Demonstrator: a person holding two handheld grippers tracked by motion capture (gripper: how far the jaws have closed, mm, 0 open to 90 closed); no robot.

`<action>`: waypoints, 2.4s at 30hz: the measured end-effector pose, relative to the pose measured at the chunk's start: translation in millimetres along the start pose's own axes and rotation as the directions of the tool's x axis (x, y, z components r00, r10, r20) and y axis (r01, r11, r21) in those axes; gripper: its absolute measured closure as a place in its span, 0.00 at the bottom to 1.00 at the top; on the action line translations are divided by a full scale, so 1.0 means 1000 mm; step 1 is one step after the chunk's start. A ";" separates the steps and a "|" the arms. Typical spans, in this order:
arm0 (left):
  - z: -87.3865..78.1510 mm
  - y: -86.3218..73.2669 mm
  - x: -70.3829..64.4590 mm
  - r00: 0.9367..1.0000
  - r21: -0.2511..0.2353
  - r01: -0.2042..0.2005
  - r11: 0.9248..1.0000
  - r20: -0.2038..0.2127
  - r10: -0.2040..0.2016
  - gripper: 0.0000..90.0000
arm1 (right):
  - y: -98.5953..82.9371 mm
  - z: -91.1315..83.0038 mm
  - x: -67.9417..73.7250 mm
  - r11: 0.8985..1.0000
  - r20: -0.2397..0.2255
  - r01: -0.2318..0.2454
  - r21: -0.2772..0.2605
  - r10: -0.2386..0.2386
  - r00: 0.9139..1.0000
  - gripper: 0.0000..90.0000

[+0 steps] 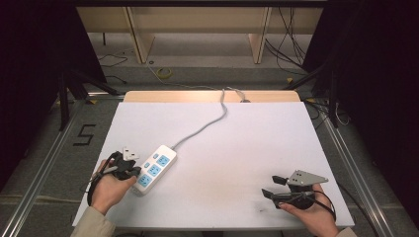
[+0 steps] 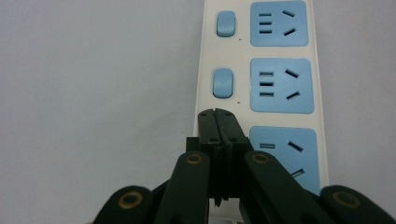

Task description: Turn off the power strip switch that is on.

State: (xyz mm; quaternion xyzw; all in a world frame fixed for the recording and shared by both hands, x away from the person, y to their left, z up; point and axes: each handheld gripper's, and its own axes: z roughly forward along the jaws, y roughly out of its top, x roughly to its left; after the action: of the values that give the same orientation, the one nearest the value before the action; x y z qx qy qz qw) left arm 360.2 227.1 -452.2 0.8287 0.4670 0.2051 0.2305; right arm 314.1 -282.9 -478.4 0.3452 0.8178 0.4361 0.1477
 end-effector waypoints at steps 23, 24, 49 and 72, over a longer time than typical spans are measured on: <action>0.002 0.003 -0.003 1.000 0.010 -0.027 1.000 -0.015 0.027 1.00 | 0.000 0.000 0.000 1.000 -0.001 0.001 0.002 -0.001 1.000 0.40; 0.003 0.003 -0.004 1.000 0.009 -0.026 1.000 -0.013 0.026 1.00 | 0.000 0.000 0.000 1.000 -0.001 0.001 0.002 -0.001 1.000 0.40; -0.001 0.001 0.000 1.000 0.022 -0.023 0.999 -0.013 0.024 1.00 | 0.000 -0.001 0.000 1.000 0.001 0.001 0.001 -0.001 1.000 0.40; -0.001 0.000 0.004 1.000 0.030 -0.016 0.999 -0.005 0.016 1.00 | 0.000 -0.001 0.000 1.000 0.001 0.000 0.003 0.000 1.000 0.40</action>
State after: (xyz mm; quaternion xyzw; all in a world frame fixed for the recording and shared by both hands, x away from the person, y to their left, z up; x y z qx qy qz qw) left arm 361.0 230.8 -451.0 0.8351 0.4640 0.2023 0.2152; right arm 313.6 -283.7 -478.3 0.3454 0.8185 0.4348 0.1475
